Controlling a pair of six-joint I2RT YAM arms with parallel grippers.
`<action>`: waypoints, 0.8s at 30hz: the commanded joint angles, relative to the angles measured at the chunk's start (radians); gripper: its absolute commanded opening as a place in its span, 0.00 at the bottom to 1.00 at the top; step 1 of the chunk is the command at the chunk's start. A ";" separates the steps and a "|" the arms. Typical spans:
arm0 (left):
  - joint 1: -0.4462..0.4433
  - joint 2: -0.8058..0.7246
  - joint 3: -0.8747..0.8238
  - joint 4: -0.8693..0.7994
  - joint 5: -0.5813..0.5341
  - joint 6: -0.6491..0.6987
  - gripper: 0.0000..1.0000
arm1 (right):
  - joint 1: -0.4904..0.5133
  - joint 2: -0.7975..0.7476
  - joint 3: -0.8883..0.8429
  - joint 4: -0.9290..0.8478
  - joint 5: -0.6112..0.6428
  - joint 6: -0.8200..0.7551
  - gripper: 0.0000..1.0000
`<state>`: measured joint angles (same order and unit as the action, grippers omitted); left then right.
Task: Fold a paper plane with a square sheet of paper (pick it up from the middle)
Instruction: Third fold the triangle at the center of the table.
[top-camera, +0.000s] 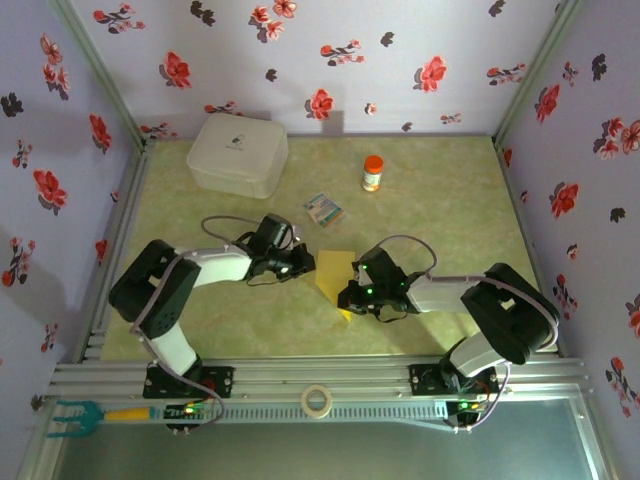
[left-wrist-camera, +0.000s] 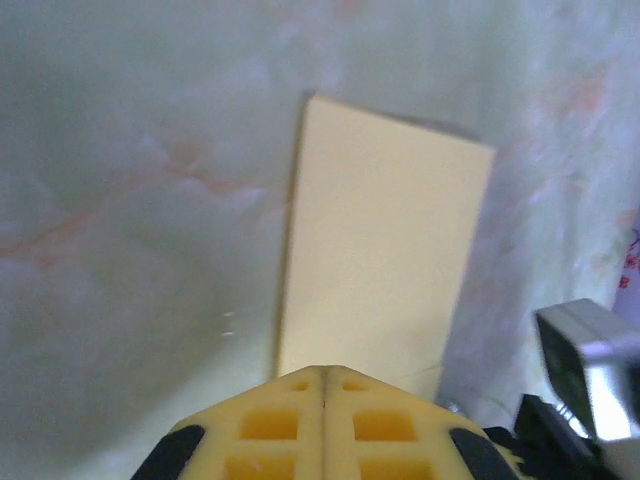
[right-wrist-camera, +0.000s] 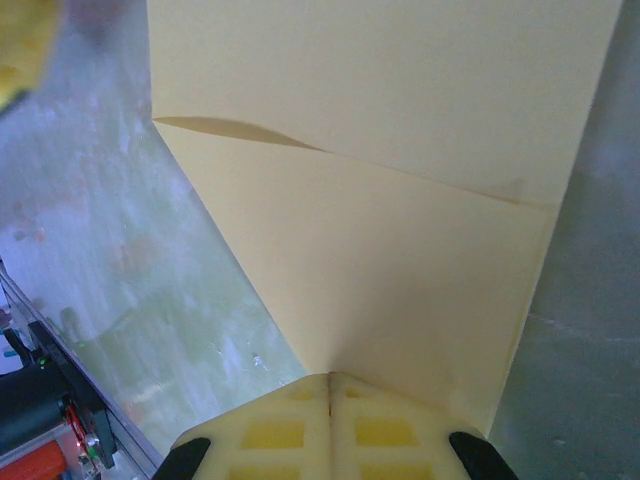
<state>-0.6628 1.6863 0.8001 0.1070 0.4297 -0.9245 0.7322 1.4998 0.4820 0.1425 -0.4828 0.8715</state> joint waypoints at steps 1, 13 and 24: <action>-0.025 -0.054 -0.008 -0.018 -0.049 0.027 0.03 | -0.007 0.027 -0.034 -0.112 0.056 -0.025 0.02; -0.145 0.122 0.071 -0.004 0.033 0.046 0.02 | -0.010 0.003 -0.048 -0.104 0.055 -0.021 0.02; -0.122 0.188 0.043 -0.027 0.004 0.030 0.00 | -0.011 -0.029 -0.024 -0.117 0.041 -0.028 0.04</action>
<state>-0.7986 1.8347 0.8642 0.1207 0.4644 -0.9058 0.7300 1.4822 0.4728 0.1368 -0.4782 0.8642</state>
